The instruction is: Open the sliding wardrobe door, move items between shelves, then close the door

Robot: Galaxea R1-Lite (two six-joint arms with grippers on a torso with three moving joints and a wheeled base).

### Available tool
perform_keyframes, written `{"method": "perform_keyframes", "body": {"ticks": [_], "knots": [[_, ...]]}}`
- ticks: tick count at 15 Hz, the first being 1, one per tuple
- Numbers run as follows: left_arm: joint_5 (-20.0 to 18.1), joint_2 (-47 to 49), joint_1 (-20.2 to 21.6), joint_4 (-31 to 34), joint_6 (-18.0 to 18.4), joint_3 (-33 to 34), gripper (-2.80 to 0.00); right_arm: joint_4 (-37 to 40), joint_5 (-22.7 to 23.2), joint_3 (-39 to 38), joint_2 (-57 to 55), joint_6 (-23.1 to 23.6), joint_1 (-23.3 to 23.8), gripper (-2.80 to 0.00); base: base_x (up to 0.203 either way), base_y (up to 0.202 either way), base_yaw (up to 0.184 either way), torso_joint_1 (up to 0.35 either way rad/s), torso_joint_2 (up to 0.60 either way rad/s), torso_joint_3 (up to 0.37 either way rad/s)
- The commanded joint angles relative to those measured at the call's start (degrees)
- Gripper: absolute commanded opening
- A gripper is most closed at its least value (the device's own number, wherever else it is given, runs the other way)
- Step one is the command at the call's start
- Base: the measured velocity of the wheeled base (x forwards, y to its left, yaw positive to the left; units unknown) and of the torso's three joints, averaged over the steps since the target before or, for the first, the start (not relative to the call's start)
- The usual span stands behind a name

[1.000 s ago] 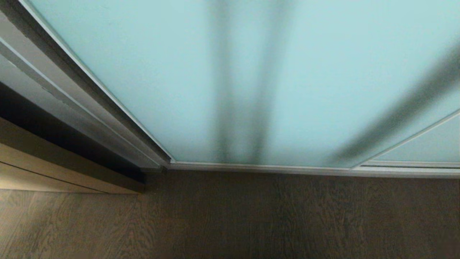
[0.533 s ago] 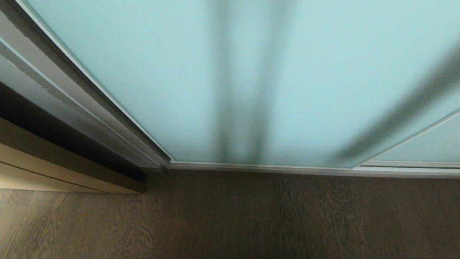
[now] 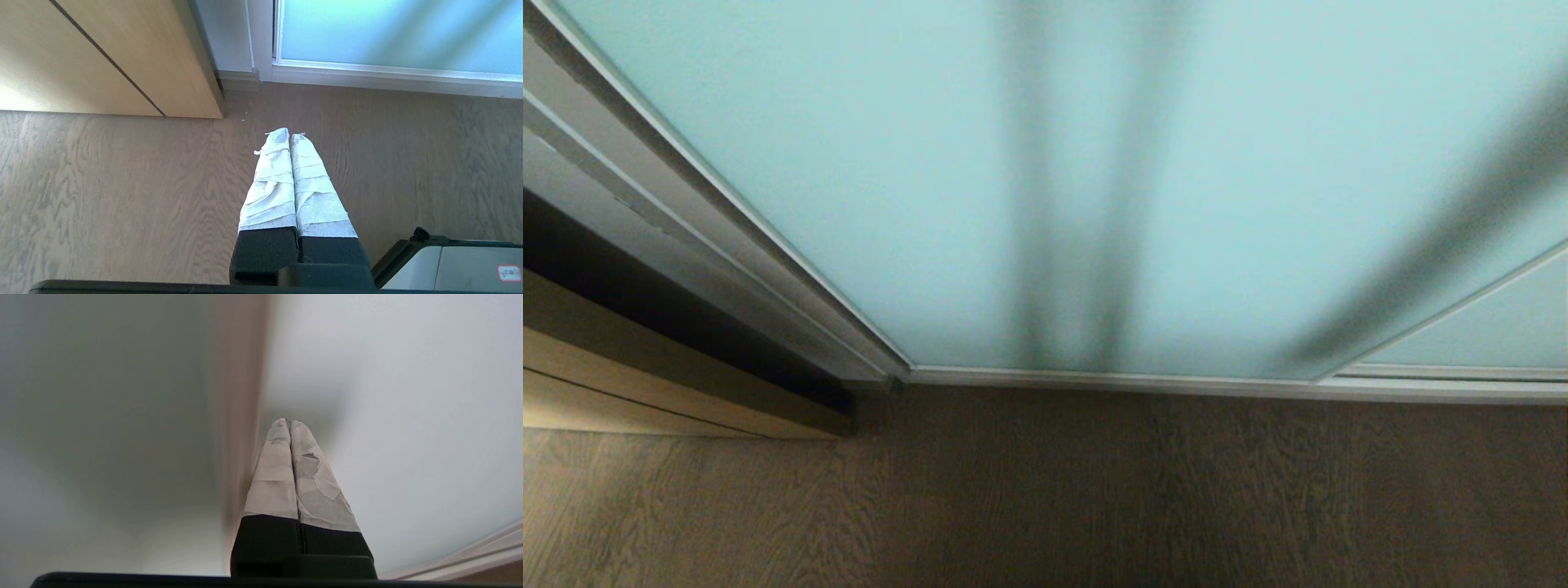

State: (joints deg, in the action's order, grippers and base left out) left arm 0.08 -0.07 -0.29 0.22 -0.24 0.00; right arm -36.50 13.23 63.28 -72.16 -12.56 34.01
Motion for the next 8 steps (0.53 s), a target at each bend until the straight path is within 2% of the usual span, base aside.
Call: {"method": "perform_keyframes", "body": {"ticks": [1,4,8], "knots": [[0.01,-0.01,-0.06,0.01,-0.02,0.09,-2.80,2.84,1.05,0.07,8.82,3.26,-1.02,-2.80,0.000,0.000,0.000,0.000,0.00,0.000],[0.01,-0.01,-0.06,0.04,-0.02,0.09,-2.80,11.55,3.10,-5.27,19.55,10.05,-8.59,-2.80,0.000,0.000,0.000,0.000,0.00,0.000],[0.01,-0.01,-0.06,0.04,-0.02,0.09,-2.80,19.29,3.60,-28.03,36.53,17.67,-15.48,-2.80,0.000,0.000,0.000,0.000,0.00,0.000]]}}
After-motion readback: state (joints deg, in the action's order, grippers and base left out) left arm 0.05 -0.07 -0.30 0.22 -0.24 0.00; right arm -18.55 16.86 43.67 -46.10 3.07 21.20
